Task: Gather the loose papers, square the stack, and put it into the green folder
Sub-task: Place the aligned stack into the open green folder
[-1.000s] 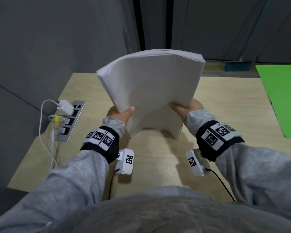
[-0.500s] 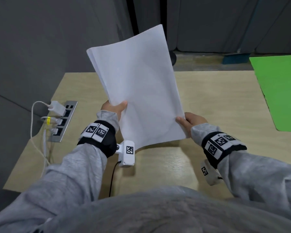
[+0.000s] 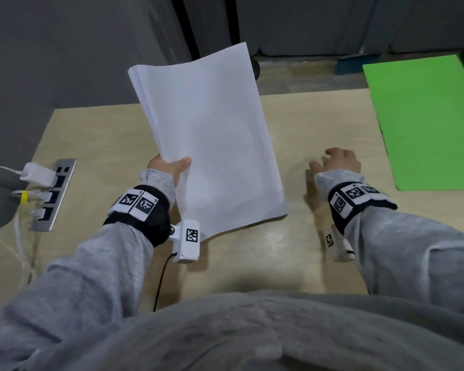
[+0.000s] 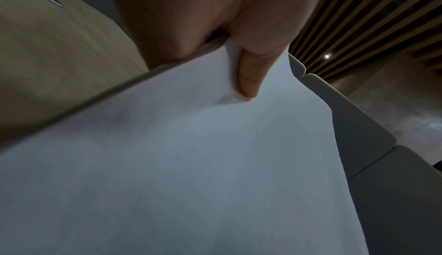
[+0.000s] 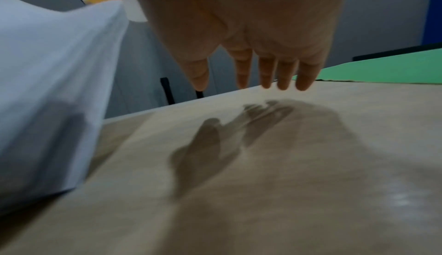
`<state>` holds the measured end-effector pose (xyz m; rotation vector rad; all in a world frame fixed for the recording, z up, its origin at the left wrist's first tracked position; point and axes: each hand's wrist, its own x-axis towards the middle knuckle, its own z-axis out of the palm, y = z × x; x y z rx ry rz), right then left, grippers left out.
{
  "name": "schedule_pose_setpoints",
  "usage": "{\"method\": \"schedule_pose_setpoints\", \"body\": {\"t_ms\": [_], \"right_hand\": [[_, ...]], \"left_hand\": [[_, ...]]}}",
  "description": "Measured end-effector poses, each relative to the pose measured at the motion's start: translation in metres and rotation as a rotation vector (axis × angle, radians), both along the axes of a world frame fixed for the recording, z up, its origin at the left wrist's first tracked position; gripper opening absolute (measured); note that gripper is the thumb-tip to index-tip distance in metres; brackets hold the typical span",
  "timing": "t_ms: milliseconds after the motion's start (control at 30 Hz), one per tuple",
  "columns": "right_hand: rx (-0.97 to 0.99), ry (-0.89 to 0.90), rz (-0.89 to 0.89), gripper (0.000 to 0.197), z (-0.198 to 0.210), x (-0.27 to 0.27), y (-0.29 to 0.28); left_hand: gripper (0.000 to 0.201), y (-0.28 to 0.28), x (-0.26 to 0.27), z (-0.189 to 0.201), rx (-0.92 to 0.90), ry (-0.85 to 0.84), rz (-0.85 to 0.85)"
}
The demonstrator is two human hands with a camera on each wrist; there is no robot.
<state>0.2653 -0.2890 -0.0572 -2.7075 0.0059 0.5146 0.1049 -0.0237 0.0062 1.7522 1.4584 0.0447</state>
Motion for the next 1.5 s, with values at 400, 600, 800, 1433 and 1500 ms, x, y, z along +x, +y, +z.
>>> {"method": "schedule_pose_setpoints", "body": {"t_ms": [400, 600, 800, 1433, 1500], "right_hand": [[-0.269, 0.140, -0.202, 0.097, -0.031, 0.021, -0.032], [-0.128, 0.177, 0.099, 0.064, -0.005, -0.020, 0.021], [-0.184, 0.100, 0.067, 0.063, 0.007, -0.016, 0.000], [-0.296, 0.360, 0.464, 0.076, 0.026, -0.109, 0.051], [-0.273, 0.381, 0.526, 0.073, 0.028, -0.118, 0.060]], "left_hand": [[0.041, -0.021, 0.019, 0.000, -0.025, -0.048, -0.009], [0.042, -0.016, 0.008, 0.014, -0.003, -0.068, -0.017], [0.047, 0.009, -0.023, 0.022, -0.037, -0.085, 0.037], [0.039, 0.062, -0.104, 0.034, -0.107, -0.322, 0.078], [0.038, 0.065, -0.108, 0.032, -0.115, -0.336, 0.072]]}}
